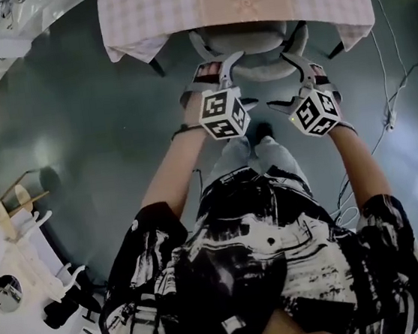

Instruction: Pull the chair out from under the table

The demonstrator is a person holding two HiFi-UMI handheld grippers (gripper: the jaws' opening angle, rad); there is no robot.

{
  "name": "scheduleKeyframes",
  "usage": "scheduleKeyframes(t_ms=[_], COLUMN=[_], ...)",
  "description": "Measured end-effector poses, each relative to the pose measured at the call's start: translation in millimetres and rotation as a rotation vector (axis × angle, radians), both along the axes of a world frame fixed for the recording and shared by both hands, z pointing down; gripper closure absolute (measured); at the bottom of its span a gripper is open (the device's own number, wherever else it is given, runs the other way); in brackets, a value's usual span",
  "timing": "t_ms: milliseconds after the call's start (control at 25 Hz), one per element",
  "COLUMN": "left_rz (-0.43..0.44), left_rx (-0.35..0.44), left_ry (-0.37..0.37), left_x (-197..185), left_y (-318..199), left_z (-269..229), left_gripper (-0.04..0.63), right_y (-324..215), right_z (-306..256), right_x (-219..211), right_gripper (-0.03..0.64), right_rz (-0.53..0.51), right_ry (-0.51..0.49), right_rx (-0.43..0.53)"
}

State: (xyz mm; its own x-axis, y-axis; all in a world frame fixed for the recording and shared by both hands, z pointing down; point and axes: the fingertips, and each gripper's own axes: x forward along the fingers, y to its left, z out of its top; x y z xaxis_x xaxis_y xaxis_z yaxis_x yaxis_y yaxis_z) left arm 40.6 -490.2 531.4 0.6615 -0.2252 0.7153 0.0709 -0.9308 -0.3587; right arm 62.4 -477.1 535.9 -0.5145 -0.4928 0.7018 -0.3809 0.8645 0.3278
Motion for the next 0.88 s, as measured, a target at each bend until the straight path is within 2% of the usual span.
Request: scheduleKeyframes(t_ms=[120,240,400,560,760,800,840,880], left_rz=[0.056,0.095,0.09,0.082,0.114,0.117,0.115,0.113], left_rx=[-0.006,-0.035,-0.06,-0.068,-0.076,-0.055,-0.027,0.004], left_ry=[-0.141,-0.254,-0.337,-0.436,-0.521,-0.532,-0.537,-0.539], left_x=[16.9,27.9,33.4,28.9,24.9,25.0,26.0,27.7], left_y=[-3.6,-2.2,-14.6,-27.2,-14.9,-16.6,-20.6,-25.6], left_z=[60.0,111.8,159.3,199.6,227.1,229.5,230.4,230.4], left_gripper=[0.04,0.04,0.041,0.041,0.059,0.083,0.154,0.262], right_y=[-4.9,-8.7,-21.6,-32.3,-20.6,-20.5,-21.7,-24.5], right_z=[57.7,101.0,142.3,177.1,206.3,211.0,215.1,217.9], right_x=[2.6,4.7,4.2,6.3,11.6,12.8,14.4,16.1], right_gripper=[0.044,0.048,0.056,0.137,0.305,0.332,0.352,0.372], right_rz=[-0.097,-0.136,-0.186,-0.25,-0.31,-0.313,-0.314,-0.314], right_ry=[0.164,0.246,0.338,0.42,0.507,0.52,0.534,0.546], right_rx=[-0.072,-0.136,-0.174,-0.185,-0.199,-0.198,-0.189,-0.17])
